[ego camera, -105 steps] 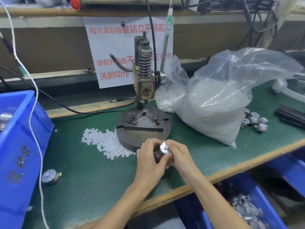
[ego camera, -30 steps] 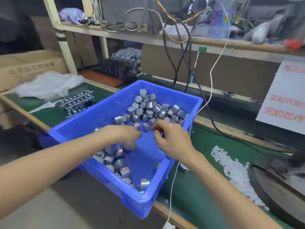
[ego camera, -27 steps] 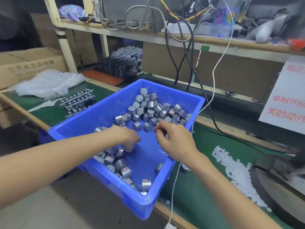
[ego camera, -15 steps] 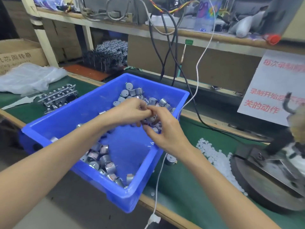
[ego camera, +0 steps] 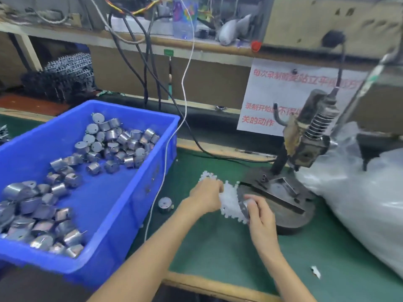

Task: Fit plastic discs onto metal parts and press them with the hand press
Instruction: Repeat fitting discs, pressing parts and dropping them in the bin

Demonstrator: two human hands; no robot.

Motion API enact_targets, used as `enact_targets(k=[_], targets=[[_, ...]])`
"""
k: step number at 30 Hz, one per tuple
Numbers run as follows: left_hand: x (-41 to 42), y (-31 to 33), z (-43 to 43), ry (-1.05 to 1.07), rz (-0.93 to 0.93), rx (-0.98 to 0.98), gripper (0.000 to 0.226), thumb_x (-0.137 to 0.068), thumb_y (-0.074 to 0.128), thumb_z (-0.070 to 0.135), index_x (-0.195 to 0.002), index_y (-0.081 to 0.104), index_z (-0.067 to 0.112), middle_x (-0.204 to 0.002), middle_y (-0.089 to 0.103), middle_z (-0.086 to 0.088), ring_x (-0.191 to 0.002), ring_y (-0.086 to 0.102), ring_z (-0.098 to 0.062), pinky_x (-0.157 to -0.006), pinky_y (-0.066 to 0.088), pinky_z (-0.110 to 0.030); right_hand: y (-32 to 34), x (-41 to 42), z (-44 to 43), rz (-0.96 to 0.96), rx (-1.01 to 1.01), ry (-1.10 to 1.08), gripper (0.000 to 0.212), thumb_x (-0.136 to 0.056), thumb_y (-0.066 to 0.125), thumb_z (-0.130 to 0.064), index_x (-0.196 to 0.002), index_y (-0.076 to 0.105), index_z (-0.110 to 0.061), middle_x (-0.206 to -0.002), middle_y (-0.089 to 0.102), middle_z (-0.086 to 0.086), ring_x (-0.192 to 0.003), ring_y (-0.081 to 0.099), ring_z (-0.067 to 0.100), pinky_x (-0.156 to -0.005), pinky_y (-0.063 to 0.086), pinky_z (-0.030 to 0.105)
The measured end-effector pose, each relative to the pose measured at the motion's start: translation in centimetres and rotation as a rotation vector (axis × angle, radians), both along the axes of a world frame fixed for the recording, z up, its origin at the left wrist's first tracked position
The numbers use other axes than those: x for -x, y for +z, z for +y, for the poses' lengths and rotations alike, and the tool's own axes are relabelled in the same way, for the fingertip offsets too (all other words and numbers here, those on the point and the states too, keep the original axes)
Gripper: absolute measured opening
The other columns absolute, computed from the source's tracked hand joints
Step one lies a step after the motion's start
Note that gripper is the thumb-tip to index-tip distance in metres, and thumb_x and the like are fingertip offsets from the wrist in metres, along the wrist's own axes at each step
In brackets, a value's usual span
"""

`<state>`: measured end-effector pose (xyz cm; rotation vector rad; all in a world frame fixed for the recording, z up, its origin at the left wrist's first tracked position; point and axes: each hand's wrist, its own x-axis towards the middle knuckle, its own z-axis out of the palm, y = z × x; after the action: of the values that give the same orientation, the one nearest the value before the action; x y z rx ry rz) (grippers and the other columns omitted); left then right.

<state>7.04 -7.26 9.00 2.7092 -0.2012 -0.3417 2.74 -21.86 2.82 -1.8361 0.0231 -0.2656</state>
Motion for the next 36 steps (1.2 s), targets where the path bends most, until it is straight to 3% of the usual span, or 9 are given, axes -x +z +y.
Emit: enact_targets(k=[3, 7, 12, 16, 20, 22, 25, 29, 36], targets=[[-0.3, -4.3, 0.8, 0.030, 0.016, 0.161, 0.025, -0.085, 0.063, 0.019, -0.109, 0.056, 0.016, -0.113, 0.044, -0.005, -0.104, 0.049, -0.022, -0.088, 0.039, -0.028, -2.5, 2.5, -1.8, 0.007, 0.015, 0.063, 0.014, -0.093, 0.055, -0.022, -0.097, 0.064, -0.033, -0.078, 0.066, -0.007, -0.071, 0.058, 0.012, -0.074, 0.046, 0.032], [-0.1, -6.6, 1.2, -0.006, -0.144, 0.277, 0.008, -0.087, 0.061, 0.016, -0.081, 0.057, 0.020, -0.086, 0.049, 0.007, -0.083, 0.047, -0.012, -0.065, 0.027, -0.016, -3.2, 2.6, -1.6, 0.015, 0.006, 0.084, 0.023, -0.091, 0.060, -0.013, -0.102, 0.064, -0.033, -0.077, 0.062, 0.001, -0.073, 0.057, 0.029, -0.068, 0.048, 0.040], [1.2, -8.0, 2.0, -0.007, -0.357, 0.339, 0.009, -0.086, 0.060, 0.006, -0.084, 0.062, 0.015, -0.076, 0.053, 0.016, -0.076, 0.044, -0.006, -0.068, 0.031, -0.013, -3.3, 2.5, -1.2, 0.076, -0.099, 0.072, 0.029, -0.090, 0.060, -0.011, -0.112, 0.058, -0.029, -0.089, 0.069, -0.004, -0.077, 0.065, 0.016, -0.067, 0.052, 0.026], [2.4, -7.6, 0.8, 0.065, -0.528, 0.390, 0.013, -0.084, 0.063, 0.002, -0.089, 0.066, 0.014, -0.075, 0.054, 0.021, -0.075, 0.046, -0.010, -0.071, 0.036, -0.022, -3.5, 2.4, -1.5, 0.071, -0.011, 0.082, 0.022, -0.093, 0.057, -0.015, -0.112, 0.059, -0.026, -0.078, 0.066, 0.000, -0.071, 0.061, 0.024, -0.067, 0.052, 0.036], [4.5, -7.8, -0.9, 0.105, -0.243, 0.700, 0.029, -0.082, 0.067, 0.005, -0.087, 0.059, 0.032, -0.071, 0.066, 0.017, -0.074, 0.059, 0.000, -0.069, 0.038, -0.009, -3.2, 2.5, -1.5, 0.033, 0.079, 0.081, 0.019, -0.094, 0.055, -0.018, -0.110, 0.059, -0.028, -0.078, 0.065, -0.007, -0.069, 0.057, 0.008, -0.071, 0.048, 0.026], [5.1, -8.4, -1.1, 0.075, -0.233, 0.654, 0.034, -0.078, 0.071, 0.009, -0.081, 0.055, 0.039, -0.075, 0.064, 0.026, -0.080, 0.059, 0.000, -0.078, 0.039, -0.013, -2.9, 2.5, -1.4, 0.017, 0.124, 0.108, 0.021, -0.093, 0.056, -0.015, -0.111, 0.058, -0.026, -0.085, 0.064, -0.009, -0.073, 0.058, 0.007, -0.072, 0.050, 0.025], [5.2, -8.3, -0.7, 0.022, -0.247, 0.598, 0.041, -0.074, 0.076, 0.014, -0.088, 0.052, 0.044, -0.077, 0.062, 0.022, -0.091, 0.053, 0.002, -0.087, 0.035, -0.016, -2.6, 2.6, -1.4, -0.021, 0.204, 0.159, 0.026, -0.093, 0.057, -0.009, -0.114, 0.056, -0.025, -0.102, 0.062, -0.005, -0.082, 0.059, 0.009, -0.070, 0.047, 0.020], [6.0, -8.7, 0.0, -0.029, -0.259, 0.549, 0.045, -0.074, 0.076, 0.019, -0.108, 0.053, 0.038, -0.095, 0.061, 0.023, -0.103, 0.047, 0.010, -0.089, 0.025, -0.008, -2.4, 2.6, -1.4, -0.085, 0.298, 0.191, 0.029, -0.093, 0.057, -0.008, -0.117, 0.057, -0.025, -0.101, 0.059, -0.011, -0.083, 0.056, -0.002, -0.066, 0.038, 0.008], [6.8, -8.9, 0.3, 0.020, -0.304, 0.546, 0.052, -0.071, 0.079, 0.024, -0.107, 0.047, 0.045, -0.100, 0.054, 0.028, -0.108, 0.042, 0.009, -0.095, 0.028, -0.011, -2.2, 2.2, -1.2, -0.101, 0.383, 0.208, 0.028, -0.093, 0.056, -0.008, -0.121, 0.058, -0.007, -0.093, 0.047, -0.020, -0.080, 0.050, -0.014, -0.072, 0.034, 0.003]])
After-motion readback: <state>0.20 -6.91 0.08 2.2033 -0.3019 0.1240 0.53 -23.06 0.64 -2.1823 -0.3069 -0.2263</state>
